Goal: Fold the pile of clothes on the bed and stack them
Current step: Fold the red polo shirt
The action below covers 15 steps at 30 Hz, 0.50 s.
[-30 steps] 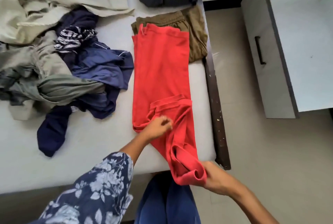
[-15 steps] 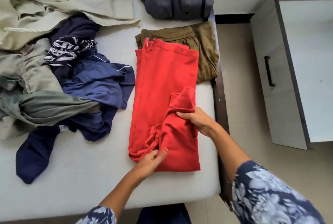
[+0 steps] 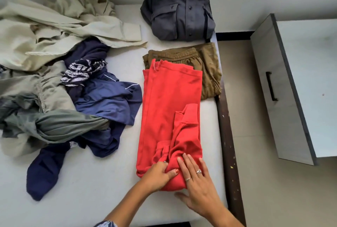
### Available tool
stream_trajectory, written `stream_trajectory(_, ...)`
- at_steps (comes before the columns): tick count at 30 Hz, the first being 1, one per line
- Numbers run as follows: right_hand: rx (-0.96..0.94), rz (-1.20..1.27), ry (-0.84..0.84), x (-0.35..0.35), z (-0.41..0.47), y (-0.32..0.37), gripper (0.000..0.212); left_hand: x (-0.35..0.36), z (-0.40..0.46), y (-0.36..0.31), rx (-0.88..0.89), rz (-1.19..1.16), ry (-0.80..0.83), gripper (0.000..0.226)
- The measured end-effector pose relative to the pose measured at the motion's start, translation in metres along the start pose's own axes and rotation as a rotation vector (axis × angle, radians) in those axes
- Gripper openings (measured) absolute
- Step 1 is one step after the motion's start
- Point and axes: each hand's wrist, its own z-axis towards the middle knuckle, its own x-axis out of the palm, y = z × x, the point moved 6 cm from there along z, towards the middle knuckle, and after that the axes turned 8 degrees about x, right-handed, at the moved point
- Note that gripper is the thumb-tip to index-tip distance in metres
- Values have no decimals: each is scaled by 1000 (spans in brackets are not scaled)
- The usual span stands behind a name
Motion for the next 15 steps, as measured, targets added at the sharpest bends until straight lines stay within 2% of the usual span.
stream_trajectory(3, 46, 109, -6, -10, 2, 4, 89, -5, -12, -17, -27, -115, 147, 35)
stream_trajectory(5, 21, 152, 31, -12, -7, 13, 93, -12, -17, -21, -98, -20, 185, 47)
stream_trajectory(6, 11, 166, 80, -13, -12, 18, 99, -20, -16, -23, -115, 86, 146, 52)
stream_trajectory(8, 59, 190, 180, -18, -23, 27, 107, -42, -10, -32, -41, 363, -86, 48)
stream_trajectory(9, 84, 174, 223, -24, -27, 31, 108, -49, -7, -40, 58, 376, -214, 36)
stream_trajectory(10, 107, 138, 255, -31, -29, 33, 107, -50, 0, -46, 186, 303, -246, 26)
stream_trajectory(11, 119, 104, 287, -38, -30, 35, 100, -47, 7, -52, 299, 225, -176, 27)
stream_trajectory(12, 109, 102, 326, -45, -27, 37, 90, -38, 16, -49, 318, 161, -39, 34)
stream_trajectory(14, 138, 148, 458, -56, -18, 36, 71, -21, 26, -41, 211, 110, 207, 52)
stream_trajectory(15, 141, 142, 456, -66, -6, 34, 64, -16, 29, -38, 144, 97, 300, 56)
